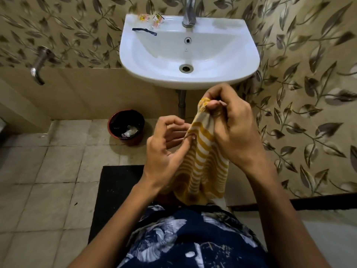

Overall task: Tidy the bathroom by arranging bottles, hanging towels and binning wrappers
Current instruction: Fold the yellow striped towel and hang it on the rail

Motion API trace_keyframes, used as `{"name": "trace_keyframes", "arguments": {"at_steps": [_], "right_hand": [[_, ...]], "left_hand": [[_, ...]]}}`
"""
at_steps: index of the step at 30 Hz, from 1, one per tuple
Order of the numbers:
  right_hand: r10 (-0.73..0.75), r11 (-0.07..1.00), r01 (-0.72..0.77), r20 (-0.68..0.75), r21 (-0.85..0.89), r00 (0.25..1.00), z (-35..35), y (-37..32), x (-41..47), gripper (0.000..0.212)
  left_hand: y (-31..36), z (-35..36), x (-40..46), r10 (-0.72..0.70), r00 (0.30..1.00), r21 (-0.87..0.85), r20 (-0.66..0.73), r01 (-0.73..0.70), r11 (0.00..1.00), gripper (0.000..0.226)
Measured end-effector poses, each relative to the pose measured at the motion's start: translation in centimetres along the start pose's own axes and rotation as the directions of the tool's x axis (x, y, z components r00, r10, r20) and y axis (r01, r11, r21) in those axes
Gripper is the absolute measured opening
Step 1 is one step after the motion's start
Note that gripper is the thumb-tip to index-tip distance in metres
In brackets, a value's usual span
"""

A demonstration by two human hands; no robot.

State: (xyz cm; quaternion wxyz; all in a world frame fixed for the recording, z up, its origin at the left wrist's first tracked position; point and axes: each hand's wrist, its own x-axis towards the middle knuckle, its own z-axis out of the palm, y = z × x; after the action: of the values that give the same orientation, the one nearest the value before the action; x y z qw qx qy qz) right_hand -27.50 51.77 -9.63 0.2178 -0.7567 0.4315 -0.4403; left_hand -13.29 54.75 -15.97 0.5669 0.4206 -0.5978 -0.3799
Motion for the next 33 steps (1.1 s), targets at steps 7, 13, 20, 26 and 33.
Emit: {"name": "trace_keyframes", "arguments": {"at_steps": [7, 13, 20, 26, 33], "right_hand": [[0.003, 0.993, 0.002, -0.035, 0.122, 0.999, 0.0, 0.0, 0.0, 0.016], [0.062, 0.986, -0.046, -0.094, 0.159, 0.994, -0.7, 1.1, -0.1, 0.016], [0.284, 0.947, -0.254, -0.148, 0.195, 0.947, -1.4, 4.5, -1.4, 0.024], [0.393, 0.903, -0.391, 0.022, 0.181, 0.919, -1.1, 3.9, -1.9, 0.017], [0.361, 0.932, -0.250, 0.610, -0.263, 0.706, 0.5, 1.3, -2.5, 0.036]], "left_hand": [[-1.9, -0.1, -0.2, -0.147, 0.965, 0.019, 0.216, 0.146, 0.989, 0.012], [-3.0, -1.0, -0.3, -0.219, 0.910, 0.027, 0.353, 0.224, 0.974, 0.029], [-2.9, -2.4, -0.4, -0.296, 0.818, 0.184, 0.493, 0.234, 0.955, 0.034], [-2.4, -1.7, -1.0, -0.263, 0.875, 0.347, 0.407, 0.118, 0.931, 0.033], [-0.9, -1.3, -0.7, -0.206, 0.898, 0.372, 0.388, 0.052, 0.927, 0.032]]}}
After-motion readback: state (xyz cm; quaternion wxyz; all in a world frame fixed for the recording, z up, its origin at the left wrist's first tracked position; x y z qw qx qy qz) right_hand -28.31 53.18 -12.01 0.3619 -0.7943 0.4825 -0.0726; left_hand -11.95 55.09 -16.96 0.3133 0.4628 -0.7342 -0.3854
